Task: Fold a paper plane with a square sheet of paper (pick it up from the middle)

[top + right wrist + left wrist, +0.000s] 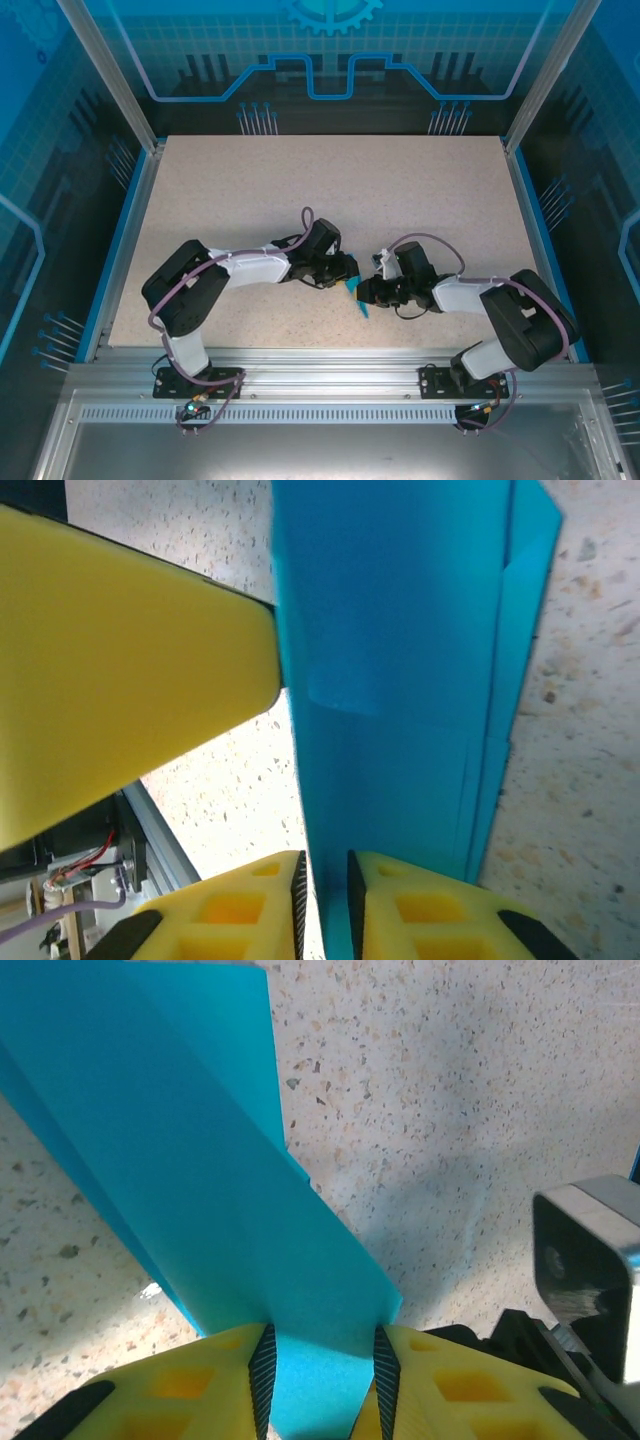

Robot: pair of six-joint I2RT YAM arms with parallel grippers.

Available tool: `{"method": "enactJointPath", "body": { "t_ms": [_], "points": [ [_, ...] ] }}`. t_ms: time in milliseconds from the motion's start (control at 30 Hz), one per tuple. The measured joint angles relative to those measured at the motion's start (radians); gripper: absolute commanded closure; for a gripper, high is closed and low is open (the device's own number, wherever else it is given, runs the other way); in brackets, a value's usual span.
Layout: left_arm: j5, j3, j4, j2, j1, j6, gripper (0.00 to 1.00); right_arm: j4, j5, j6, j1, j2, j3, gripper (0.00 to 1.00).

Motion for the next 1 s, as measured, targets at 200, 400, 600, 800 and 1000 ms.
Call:
{"method": "enactJointPath", "body": {
  "t_ms": [200, 400, 600, 800, 1000],
  "points": [
    [0.0, 0.008, 0.002, 0.015, 0.0, 0.01, 0.66, -0.132, 0.08, -0.064, 0.006, -0.067, 0.039, 0.53],
    [0.0, 0.013, 0.002, 0.016, -0.001, 0.011, 0.66, -0.242, 0.169, -0.122, 0.017, -0.09, 0.079, 0.5],
    [0.0, 0.022, 0.003, 0.019, -0.001, 0.01, 0.66, -0.294, 0.21, -0.153, 0.047, -0.067, 0.113, 0.56],
    [0.0, 0.022, 0.002, 0.022, -0.001, 0.011, 0.67, -0.307, 0.23, -0.161, 0.047, -0.042, 0.116, 0.6],
    [0.0, 0.023, 0.002, 0.024, -0.001, 0.011, 0.67, -0.305, 0.229, -0.158, 0.047, -0.041, 0.116, 0.69]
  ]
}}
